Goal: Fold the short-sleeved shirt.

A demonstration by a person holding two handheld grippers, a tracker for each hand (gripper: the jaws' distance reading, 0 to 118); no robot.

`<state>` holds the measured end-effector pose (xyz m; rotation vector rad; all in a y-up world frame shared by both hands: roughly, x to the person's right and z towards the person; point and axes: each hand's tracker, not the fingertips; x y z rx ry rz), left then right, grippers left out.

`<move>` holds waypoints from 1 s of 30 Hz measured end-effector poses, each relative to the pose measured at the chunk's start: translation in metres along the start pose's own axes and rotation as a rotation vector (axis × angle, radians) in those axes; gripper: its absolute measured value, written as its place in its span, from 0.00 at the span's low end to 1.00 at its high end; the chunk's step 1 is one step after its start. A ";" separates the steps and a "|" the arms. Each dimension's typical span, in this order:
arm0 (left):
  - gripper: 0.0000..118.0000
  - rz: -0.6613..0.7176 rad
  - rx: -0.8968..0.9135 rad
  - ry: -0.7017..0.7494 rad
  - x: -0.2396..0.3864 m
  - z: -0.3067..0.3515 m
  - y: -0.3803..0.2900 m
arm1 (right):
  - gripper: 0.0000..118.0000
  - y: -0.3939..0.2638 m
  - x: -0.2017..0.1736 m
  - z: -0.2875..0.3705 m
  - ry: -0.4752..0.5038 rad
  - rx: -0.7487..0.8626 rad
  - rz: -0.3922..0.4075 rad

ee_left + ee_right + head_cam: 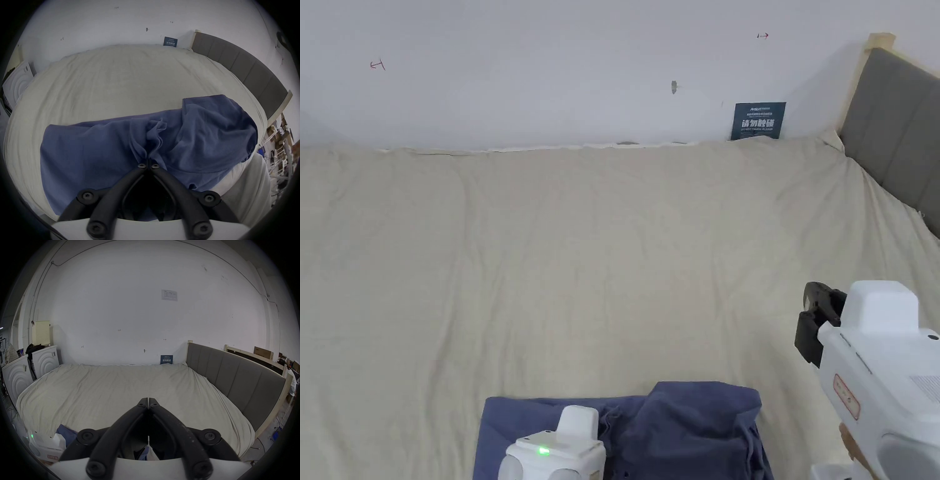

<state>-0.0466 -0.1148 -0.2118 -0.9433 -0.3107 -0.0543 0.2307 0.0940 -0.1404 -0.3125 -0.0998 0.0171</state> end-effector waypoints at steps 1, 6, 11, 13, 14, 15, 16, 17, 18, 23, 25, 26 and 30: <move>0.00 -0.010 0.019 0.014 0.003 0.001 0.001 | 0.01 -0.001 0.002 0.000 -0.003 -0.002 -0.003; 0.00 -0.022 -0.015 -0.011 0.002 0.016 0.016 | 0.01 -0.002 0.005 0.000 -0.011 -0.009 -0.016; 0.01 0.146 0.113 -0.158 -0.037 0.062 0.036 | 0.01 0.002 0.005 0.001 -0.007 -0.002 -0.016; 0.01 0.187 0.143 -0.179 -0.061 0.078 0.043 | 0.01 0.003 0.004 0.001 -0.004 0.002 -0.016; 0.01 0.217 0.151 -0.196 -0.079 0.076 0.042 | 0.01 0.004 0.003 0.001 -0.002 0.004 -0.016; 0.04 0.253 0.144 -0.212 -0.093 0.080 0.044 | 0.01 0.004 0.002 0.000 0.000 0.005 -0.015; 0.11 0.293 0.126 -0.215 -0.110 0.083 0.046 | 0.01 0.005 0.001 0.000 0.001 0.006 -0.014; 0.28 0.328 0.122 -0.207 -0.123 0.089 0.044 | 0.01 0.005 -0.001 -0.002 0.004 0.005 -0.014; 0.45 0.350 0.122 -0.201 -0.135 0.091 0.042 | 0.01 0.004 -0.002 -0.003 0.008 0.004 -0.015; 1.00 0.451 0.027 -0.192 -0.187 0.078 0.025 | 0.01 0.002 -0.011 -0.010 0.024 -0.015 -0.008; 1.00 0.481 -0.015 -0.211 -0.200 0.068 0.018 | 0.01 0.000 -0.015 -0.013 0.028 -0.024 -0.006; 1.00 0.488 -0.039 -0.231 -0.206 0.059 0.014 | 0.01 0.000 -0.016 -0.015 0.031 -0.028 -0.007; 0.93 0.507 -0.098 -0.302 -0.203 0.047 0.002 | 0.01 -0.002 -0.023 -0.019 0.042 -0.043 -0.001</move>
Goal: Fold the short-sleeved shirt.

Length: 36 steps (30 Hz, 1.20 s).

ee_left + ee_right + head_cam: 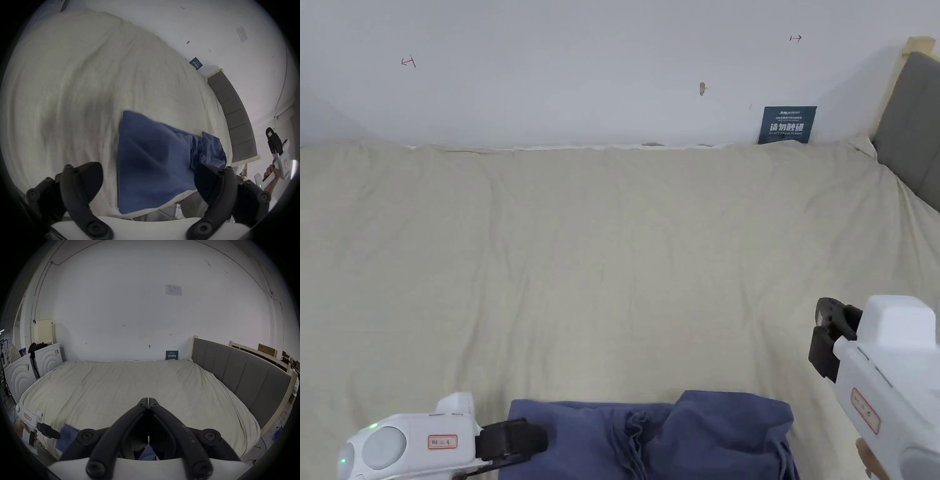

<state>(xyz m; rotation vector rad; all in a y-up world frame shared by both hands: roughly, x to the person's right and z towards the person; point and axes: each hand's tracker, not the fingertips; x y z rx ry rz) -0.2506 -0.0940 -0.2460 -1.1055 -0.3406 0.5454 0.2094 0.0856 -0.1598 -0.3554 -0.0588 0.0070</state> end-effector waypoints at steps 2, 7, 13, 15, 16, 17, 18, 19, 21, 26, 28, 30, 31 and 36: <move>0.75 -0.008 -0.023 -0.030 -0.006 -0.011 -0.003 | 0.01 -0.001 -0.002 -0.002 0.006 -0.009 0.001; 0.17 -0.126 0.016 0.029 0.000 -0.013 -0.007 | 0.01 -0.004 -0.002 -0.006 0.006 -0.032 -0.005; 0.08 -0.131 0.046 0.055 0.006 -0.008 -0.009 | 0.01 -0.003 -0.001 -0.007 0.008 -0.036 -0.014; 0.07 -0.152 0.075 0.070 0.013 0.004 -0.011 | 0.01 -0.001 0.000 -0.008 0.007 -0.031 -0.008; 0.07 -0.153 0.082 0.059 0.010 0.009 -0.011 | 0.01 0.001 0.000 -0.008 0.008 -0.029 -0.006; 0.07 -0.147 0.091 0.048 0.009 0.018 -0.010 | 0.01 0.002 0.001 -0.008 0.010 -0.026 -0.007; 0.07 -0.141 0.094 0.046 0.009 0.025 -0.009 | 0.01 0.003 0.001 -0.008 0.013 -0.023 -0.009; 0.07 -0.142 0.112 0.061 0.008 0.034 -0.009 | 0.01 0.004 0.001 -0.007 0.017 -0.020 -0.008; 0.07 -0.130 0.143 0.103 0.001 0.051 -0.002 | 0.01 0.006 0.001 -0.006 0.021 -0.009 -0.006; 0.07 -0.082 0.195 0.210 -0.008 0.090 -0.008 | 0.01 0.005 0.004 -0.002 0.033 0.004 -0.019; 0.07 -0.096 0.185 0.206 0.002 0.095 -0.006 | 0.01 0.004 0.006 -0.001 0.035 0.005 -0.021; 0.07 -0.127 0.169 0.160 0.024 0.095 -0.007 | 0.01 0.003 0.008 0.002 0.035 0.007 -0.019; 0.07 -0.152 0.169 0.146 0.040 0.092 -0.008 | 0.01 0.002 0.009 0.004 0.033 0.009 -0.019; 0.07 -0.285 0.091 0.083 0.115 0.056 -0.002 | 0.01 0.001 0.017 0.011 0.022 0.013 -0.029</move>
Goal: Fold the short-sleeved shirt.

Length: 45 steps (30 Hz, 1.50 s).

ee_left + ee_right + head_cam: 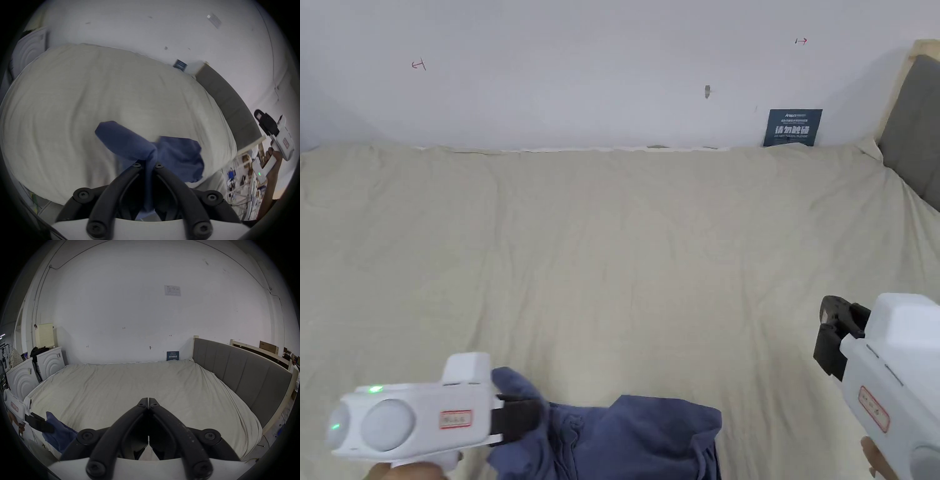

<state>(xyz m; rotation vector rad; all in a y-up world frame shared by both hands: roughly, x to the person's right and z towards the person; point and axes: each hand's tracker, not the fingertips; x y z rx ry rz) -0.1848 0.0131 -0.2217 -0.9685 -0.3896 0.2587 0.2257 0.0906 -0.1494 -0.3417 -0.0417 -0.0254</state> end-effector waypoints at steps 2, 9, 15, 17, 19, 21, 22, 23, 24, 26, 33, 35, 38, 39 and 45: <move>0.07 -0.048 -0.042 -0.019 0.032 -0.020 0.003 | 0.01 0.000 0.004 0.003 -0.005 0.003 -0.003; 0.07 -0.166 -0.190 -0.068 0.120 -0.103 -0.003 | 0.01 -0.002 0.021 0.014 -0.040 0.014 -0.020; 0.60 -0.187 -0.296 -0.072 0.157 -0.153 -0.021 | 0.01 -0.006 0.033 0.022 -0.071 0.011 0.001; 0.98 -0.177 -0.245 -0.067 0.157 -0.158 -0.022 | 0.01 -0.008 0.036 0.023 -0.081 0.008 -0.003; 1.00 -0.164 -0.175 -0.076 0.158 -0.147 -0.018 | 0.01 -0.008 0.040 0.025 -0.089 0.006 -0.010; 0.96 -0.177 -0.123 -0.107 0.162 -0.124 -0.018 | 0.01 -0.007 0.043 0.025 -0.096 0.007 -0.020; 0.96 -0.185 -0.083 -0.109 0.160 -0.114 -0.015 | 0.01 -0.007 0.043 0.026 -0.096 0.009 -0.023; 0.95 -0.194 -0.031 -0.103 0.160 -0.103 -0.013 | 0.01 -0.006 0.043 0.026 -0.095 0.011 -0.025; 0.92 -0.202 0.028 -0.091 0.160 -0.094 -0.013 | 0.01 -0.005 0.043 0.026 -0.094 0.013 -0.027; 0.76 -0.230 0.175 -0.064 0.153 -0.071 -0.012 | 0.01 -0.002 0.041 0.026 -0.090 0.024 -0.028; 0.00 -0.287 0.326 0.102 0.125 -0.063 -0.031 | 0.01 0.003 0.034 0.028 -0.065 0.051 -0.025; 0.00 -0.282 0.265 0.116 0.120 -0.075 -0.041 | 0.01 0.003 0.033 0.028 -0.055 0.052 -0.023; 0.00 -0.286 0.219 0.131 0.117 -0.103 -0.056 | 0.01 0.001 0.033 0.027 -0.048 0.047 -0.023; 0.00 -0.285 0.205 0.128 0.119 -0.110 -0.061 | 0.01 0.000 0.034 0.027 -0.046 0.045 -0.024; 0.00 -0.304 0.133 0.097 0.157 -0.140 -0.084 | 0.01 -0.004 0.042 0.028 -0.054 0.030 -0.026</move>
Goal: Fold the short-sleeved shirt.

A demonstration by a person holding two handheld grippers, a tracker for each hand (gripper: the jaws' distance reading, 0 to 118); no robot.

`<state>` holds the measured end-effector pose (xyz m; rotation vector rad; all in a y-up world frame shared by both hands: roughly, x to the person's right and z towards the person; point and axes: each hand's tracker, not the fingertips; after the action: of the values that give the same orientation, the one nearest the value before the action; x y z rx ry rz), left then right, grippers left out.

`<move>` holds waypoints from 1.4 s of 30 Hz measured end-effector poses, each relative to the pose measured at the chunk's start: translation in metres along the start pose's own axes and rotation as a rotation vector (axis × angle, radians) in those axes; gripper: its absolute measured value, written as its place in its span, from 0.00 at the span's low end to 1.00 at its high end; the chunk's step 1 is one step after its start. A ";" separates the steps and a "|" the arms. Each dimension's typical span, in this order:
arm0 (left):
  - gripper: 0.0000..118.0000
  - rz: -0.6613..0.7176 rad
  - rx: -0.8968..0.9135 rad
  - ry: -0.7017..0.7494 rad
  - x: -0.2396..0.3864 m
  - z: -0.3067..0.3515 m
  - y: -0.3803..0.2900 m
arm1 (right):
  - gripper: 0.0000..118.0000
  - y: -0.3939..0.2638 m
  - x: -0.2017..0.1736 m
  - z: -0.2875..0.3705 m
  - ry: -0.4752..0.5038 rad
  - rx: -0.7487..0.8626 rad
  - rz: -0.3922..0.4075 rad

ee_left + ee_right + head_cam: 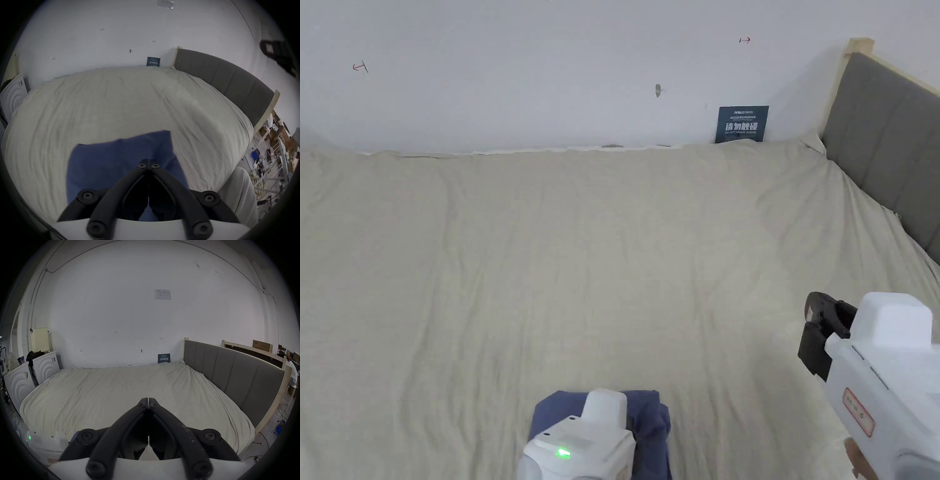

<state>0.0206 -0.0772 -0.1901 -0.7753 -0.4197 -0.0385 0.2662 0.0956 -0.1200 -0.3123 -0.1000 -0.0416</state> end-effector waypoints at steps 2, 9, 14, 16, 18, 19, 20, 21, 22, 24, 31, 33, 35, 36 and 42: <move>0.00 -0.007 -0.020 -0.014 0.011 -0.015 -0.007 | 0.01 -0.001 0.004 -0.001 -0.007 -0.005 0.000; 0.00 0.064 -0.076 0.006 0.029 -0.033 -0.016 | 0.01 -0.006 0.010 -0.001 -0.028 -0.024 0.000; 0.00 0.022 -0.094 -0.009 0.023 -0.024 -0.005 | 0.01 -0.006 0.005 0.001 -0.020 -0.024 -0.009; 0.00 0.040 0.017 -0.026 0.017 -0.007 0.005 | 0.01 -0.003 0.000 0.005 -0.013 -0.007 -0.009; 0.00 0.033 0.104 -0.026 0.011 0.021 0.023 | 0.01 0.000 -0.005 0.008 -0.005 0.009 -0.003; 0.00 0.019 0.148 -0.030 0.004 0.034 0.031 | 0.01 0.002 -0.008 0.008 0.003 0.019 0.001; 0.00 0.004 0.194 -0.034 0.000 0.049 0.041 | 0.01 0.004 -0.012 0.009 0.008 0.028 0.002; 0.00 -0.014 0.241 -0.028 -0.003 0.063 0.048 | 0.01 0.006 -0.015 0.010 0.015 0.038 0.001; 0.00 -0.031 0.285 -0.006 -0.007 0.078 0.056 | 0.01 0.008 -0.018 0.011 0.024 0.050 0.002; 0.00 -0.058 0.369 0.028 -0.024 0.091 0.065 | 0.01 0.011 -0.026 0.013 0.029 0.071 0.007; 0.00 -0.110 0.534 0.216 -0.066 0.152 0.100 | 0.01 0.021 -0.055 0.017 0.045 0.127 0.061; 0.00 -0.093 0.571 0.257 -0.081 0.163 0.104 | 0.01 0.023 -0.063 0.017 0.046 0.143 0.079; 0.00 -0.084 0.596 0.289 -0.092 0.181 0.108 | 0.01 0.024 -0.071 0.017 0.049 0.160 0.096; 0.00 -0.089 0.597 0.310 -0.098 0.184 0.108 | 0.01 0.024 -0.073 0.017 0.050 0.164 0.102; 0.00 -0.078 0.619 0.403 -0.146 0.190 0.098 | 0.01 0.022 -0.089 0.015 0.053 0.178 0.138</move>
<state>-0.1620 0.1066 -0.1907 -0.1295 -0.0627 -0.1290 0.1780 0.1231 -0.1219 -0.1399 -0.0292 0.0958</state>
